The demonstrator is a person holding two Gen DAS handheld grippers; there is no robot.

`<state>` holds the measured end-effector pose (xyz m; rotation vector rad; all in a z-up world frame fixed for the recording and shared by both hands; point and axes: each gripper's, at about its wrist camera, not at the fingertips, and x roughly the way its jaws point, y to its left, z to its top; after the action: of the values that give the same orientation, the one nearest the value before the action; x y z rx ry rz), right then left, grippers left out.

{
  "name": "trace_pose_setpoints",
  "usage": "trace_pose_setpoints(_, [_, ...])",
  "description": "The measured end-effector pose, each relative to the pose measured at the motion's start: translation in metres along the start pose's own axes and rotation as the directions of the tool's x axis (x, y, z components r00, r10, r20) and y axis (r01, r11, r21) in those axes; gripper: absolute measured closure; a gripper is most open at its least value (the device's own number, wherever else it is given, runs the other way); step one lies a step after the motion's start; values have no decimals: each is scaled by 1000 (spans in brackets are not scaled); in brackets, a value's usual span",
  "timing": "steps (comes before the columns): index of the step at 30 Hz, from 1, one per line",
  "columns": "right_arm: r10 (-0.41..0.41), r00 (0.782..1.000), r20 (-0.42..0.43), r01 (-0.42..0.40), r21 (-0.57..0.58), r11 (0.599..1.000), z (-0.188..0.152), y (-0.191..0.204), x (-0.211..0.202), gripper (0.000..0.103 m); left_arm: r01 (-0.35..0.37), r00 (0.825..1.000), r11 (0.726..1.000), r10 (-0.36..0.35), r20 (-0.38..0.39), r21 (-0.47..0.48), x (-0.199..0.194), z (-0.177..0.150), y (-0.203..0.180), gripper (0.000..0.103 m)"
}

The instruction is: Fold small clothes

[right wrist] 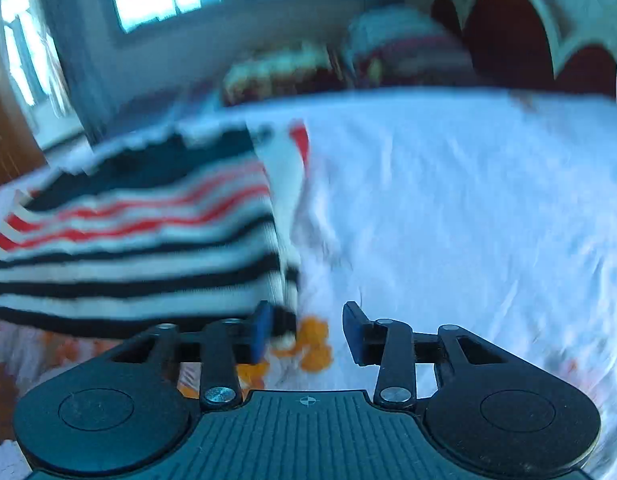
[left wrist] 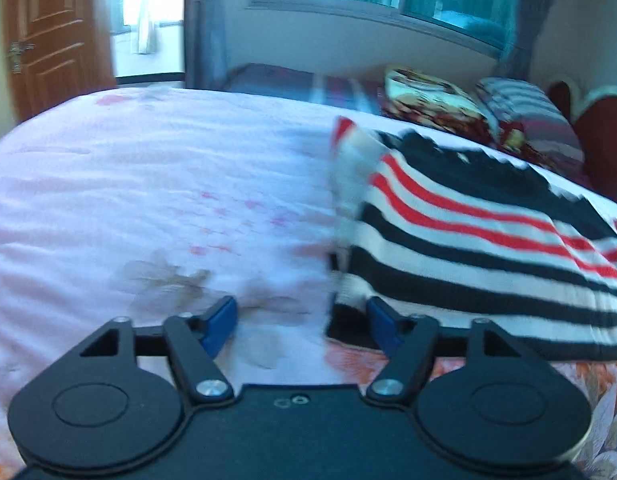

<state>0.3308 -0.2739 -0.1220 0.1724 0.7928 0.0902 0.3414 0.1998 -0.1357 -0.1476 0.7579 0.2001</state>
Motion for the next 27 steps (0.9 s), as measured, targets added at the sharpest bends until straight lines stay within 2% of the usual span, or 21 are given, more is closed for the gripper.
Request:
trace_pose_setpoints(2, [43, 997, 60, -41, -39, 998, 2, 6, -16, 74, -59, 994, 998, 57, 97, 24, -24, 2, -6, 31])
trace_pose_setpoints(3, [61, 995, 80, -55, -70, 996, 4, 13, -20, 83, -39, 992, 998, 34, 122, 39, -31, 4, -13, 32])
trace_pose_setpoints(5, [73, 993, 94, -62, -115, 991, 10, 33, -20, 85, 42, 987, 996, -54, 152, 80, -35, 9, -33, 31])
trace_pose_setpoints(6, [74, 992, 102, -60, -134, 989, 12, 43, -17, 85, 58, 984, 992, -76, 164, 110, -34, 10, -47, 31])
trace_pose_setpoints(9, [73, 993, 90, -56, -183, 982, 18, 71, 0, 84, 105, 980, 977, -133, 147, 184, -16, 12, -84, 29])
trace_pose_setpoints(12, [41, 996, 74, -24, -218, 976, 19, 84, 26, 84, 99, 987, 970, -125, 103, 221, 10, 8, -100, 29])
trace_pose_setpoints(14, [17, 999, 44, -7, -233, 973, 17, 80, 45, 84, 99, 991, 971, -116, 66, 218, 29, 4, -97, 27])
trace_pose_setpoints(16, [-9, 1000, -29, 1, -262, 965, 13, 70, 66, 84, 111, 986, 966, -137, 98, 235, 37, -3, -91, 23])
trace_pose_setpoints(19, [22, 999, -33, -31, -299, 954, 19, 67, 64, 84, 124, 980, 962, -157, 119, 244, 37, -7, -86, 22])
trace_pose_setpoints(21, [47, 998, 39, -35, -271, 962, 24, 65, 55, 84, 131, 980, 962, -163, 118, 240, 36, -6, -85, 22])
trace_pose_setpoints(23, [72, 995, 66, -55, -231, 971, 26, 64, 54, 84, 130, 980, 962, -162, 118, 240, 36, -6, -86, 22])
trace_pose_setpoints(24, [64, 997, 46, -52, -231, 972, 24, 63, 61, 84, 130, 980, 962, -162, 119, 241, 36, -6, -86, 22])
trace_pose_setpoints(25, [24, 1000, -5, -24, -243, 970, 21, 63, 74, 84, 131, 979, 961, -164, 120, 242, 36, -6, -85, 22])
trace_pose_setpoints(27, [30, 1000, 7, -28, -236, 971, 17, 58, 78, 84, 135, 978, 961, -168, 121, 240, 36, -6, -84, 22])
